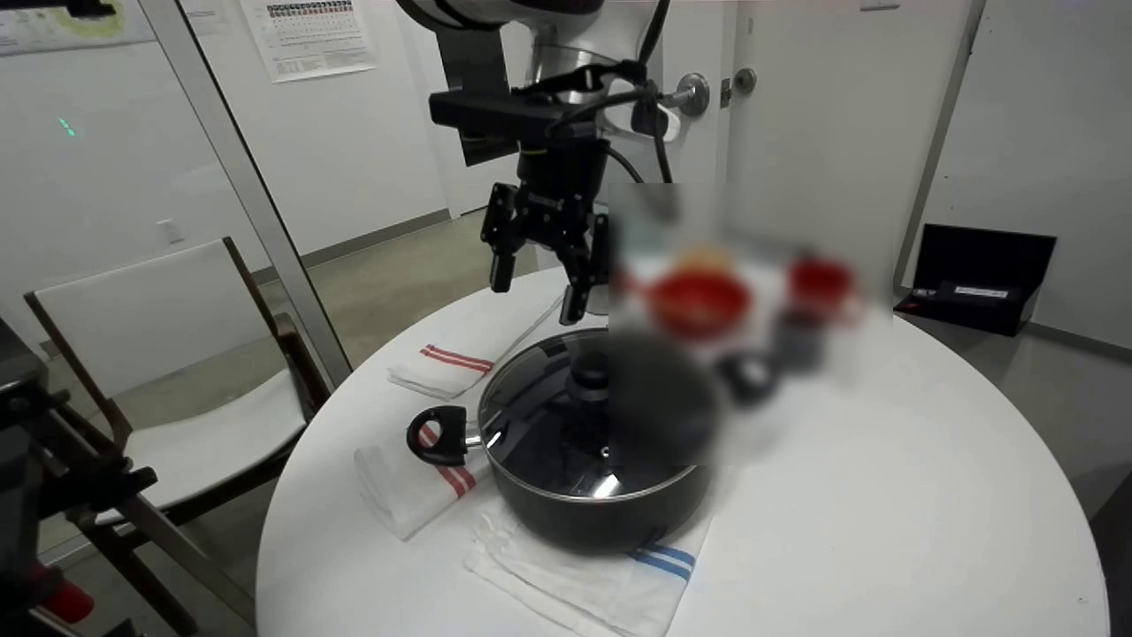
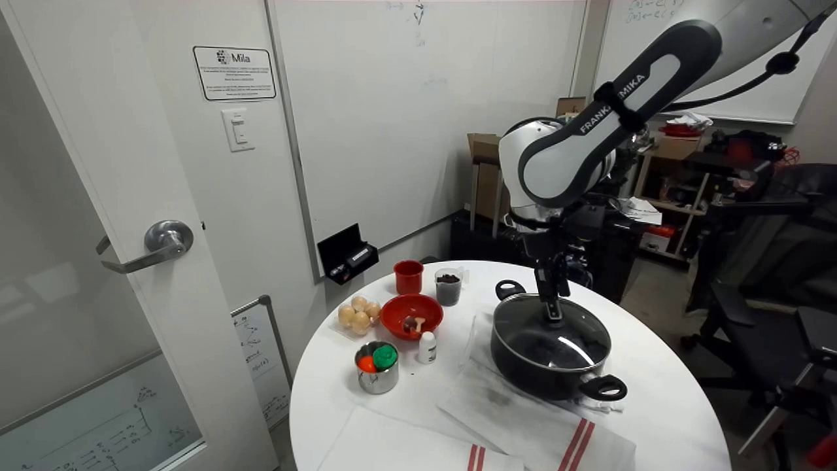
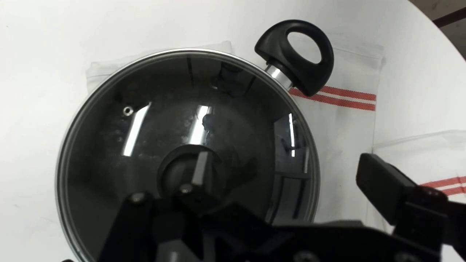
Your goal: Put the lid on the pot
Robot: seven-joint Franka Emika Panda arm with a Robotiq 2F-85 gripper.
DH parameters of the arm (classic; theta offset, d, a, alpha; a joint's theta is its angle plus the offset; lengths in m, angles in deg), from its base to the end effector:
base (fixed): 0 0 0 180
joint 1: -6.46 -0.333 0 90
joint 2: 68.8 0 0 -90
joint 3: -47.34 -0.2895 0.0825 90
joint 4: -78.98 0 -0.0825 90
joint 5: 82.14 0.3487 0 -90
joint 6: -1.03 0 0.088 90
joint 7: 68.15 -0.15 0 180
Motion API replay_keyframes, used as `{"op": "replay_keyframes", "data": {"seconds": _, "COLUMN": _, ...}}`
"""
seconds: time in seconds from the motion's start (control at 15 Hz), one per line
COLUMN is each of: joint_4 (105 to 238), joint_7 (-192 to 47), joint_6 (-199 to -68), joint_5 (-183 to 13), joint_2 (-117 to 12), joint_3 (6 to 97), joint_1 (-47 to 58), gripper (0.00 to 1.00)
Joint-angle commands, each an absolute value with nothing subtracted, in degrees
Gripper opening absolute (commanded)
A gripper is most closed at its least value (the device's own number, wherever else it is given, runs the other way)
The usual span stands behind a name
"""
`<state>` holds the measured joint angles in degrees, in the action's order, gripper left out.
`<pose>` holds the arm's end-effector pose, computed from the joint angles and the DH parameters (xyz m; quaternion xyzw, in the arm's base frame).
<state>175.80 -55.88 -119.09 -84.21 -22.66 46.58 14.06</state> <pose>0.5604 -0.0701 0.0731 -0.9785 -0.0573 0.1966 0.0245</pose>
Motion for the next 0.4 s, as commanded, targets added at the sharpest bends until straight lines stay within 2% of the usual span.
{"op": "replay_keyframes", "data": {"seconds": 0.0, "joint_4": 185.9, "joint_7": -55.9, "joint_6": -123.9, "joint_5": -84.1, "joint_2": -30.2, "joint_3": 45.9, "joint_1": 12.5, "gripper": 1.0}}
{"op": "replay_keyframes", "data": {"seconds": 0.33, "joint_4": 193.7, "joint_7": -54.9, "joint_6": -127.2, "joint_5": -84.6, "joint_2": -36.6, "joint_3": 44.6, "joint_1": 10.3, "gripper": 1.0}}
